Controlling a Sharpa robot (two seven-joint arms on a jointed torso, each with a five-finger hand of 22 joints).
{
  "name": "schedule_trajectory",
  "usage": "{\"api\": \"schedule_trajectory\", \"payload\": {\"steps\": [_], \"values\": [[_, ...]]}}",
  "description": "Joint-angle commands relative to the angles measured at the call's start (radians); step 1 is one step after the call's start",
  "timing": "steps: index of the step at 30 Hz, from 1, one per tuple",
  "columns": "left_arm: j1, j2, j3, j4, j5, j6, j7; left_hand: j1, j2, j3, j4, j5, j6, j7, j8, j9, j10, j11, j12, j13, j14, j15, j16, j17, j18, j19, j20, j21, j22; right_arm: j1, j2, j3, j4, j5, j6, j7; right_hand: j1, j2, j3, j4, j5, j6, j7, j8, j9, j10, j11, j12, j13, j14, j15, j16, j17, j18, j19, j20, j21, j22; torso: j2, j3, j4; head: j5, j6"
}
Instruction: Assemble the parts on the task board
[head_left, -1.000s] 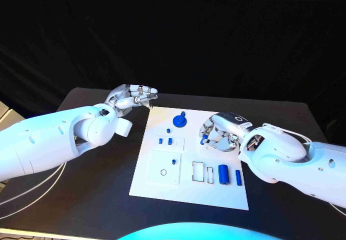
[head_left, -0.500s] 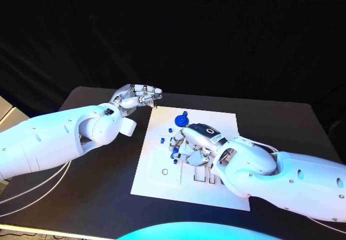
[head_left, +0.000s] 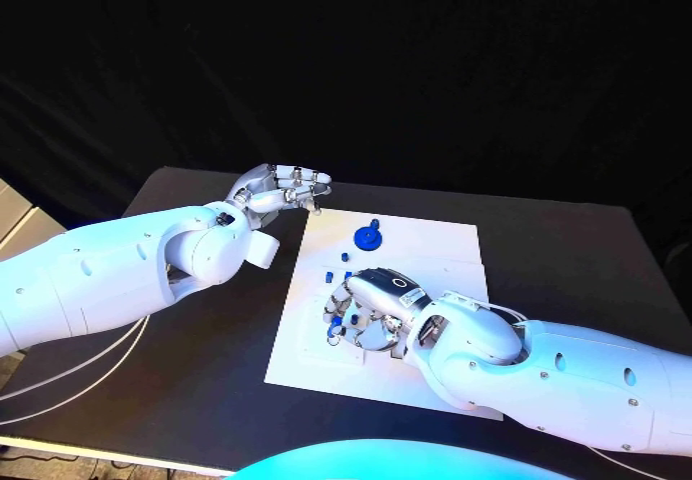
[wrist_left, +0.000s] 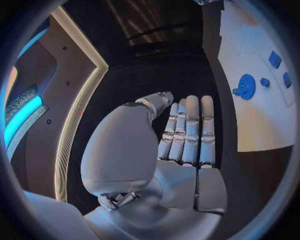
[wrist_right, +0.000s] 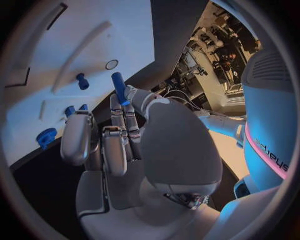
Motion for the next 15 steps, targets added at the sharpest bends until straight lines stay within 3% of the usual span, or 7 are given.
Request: {"api": "schedule_trajectory", "payload": {"steps": [1, 15], "values": [[0.0, 0.002, 0.001, 0.003, 0.007, 0.014, 0.009, 0.005, 0.006, -0.004, -0.001, 0.003, 0.007, 0.002, 0.006, -0.002, 0.005, -0.002, 0.008, 0.0, -0.001, -0.007, -0.005, -0.001, 0.004, 0.006, -0.002, -0.004, 0.002, -0.007, 0.007, -0.002, -0.01, -0.016, 0.022, 0.013, 0.012, 0.016, 0.037, -0.042, 0.006, 0.003, 0.0, 0.005, 0.001, 0.075, -0.066, 0.001, 0.042, 0.065, -0.007, 0.004, 0.058, -0.012, -0.003, -0.002, -0.003, 0.143, 0.0, 0.0008, -0.0005, 0.001, -0.002], [0.0, 0.002, 0.001, 0.003, 0.007, 0.015, 0.007, 0.005, 0.006, -0.004, -0.001, 0.003, 0.007, 0.002, 0.006, -0.002, 0.005, -0.002, 0.008, 0.0, -0.001, -0.007, -0.005, -0.001, 0.004, 0.006, -0.002, -0.004, 0.002, -0.015, 0.016, -0.005, -0.024, -0.031, 0.043, 0.003, 0.011, 0.016, 0.038, -0.044, 0.007, 0.003, 0.0, 0.005, 0.001, 0.075, -0.066, 0.001, 0.042, 0.065, -0.006, 0.004, 0.058, -0.012, -0.004, -0.002, -0.004, 0.143, 0.0, 0.0014, -0.0018, 0.004, -0.006]]}}
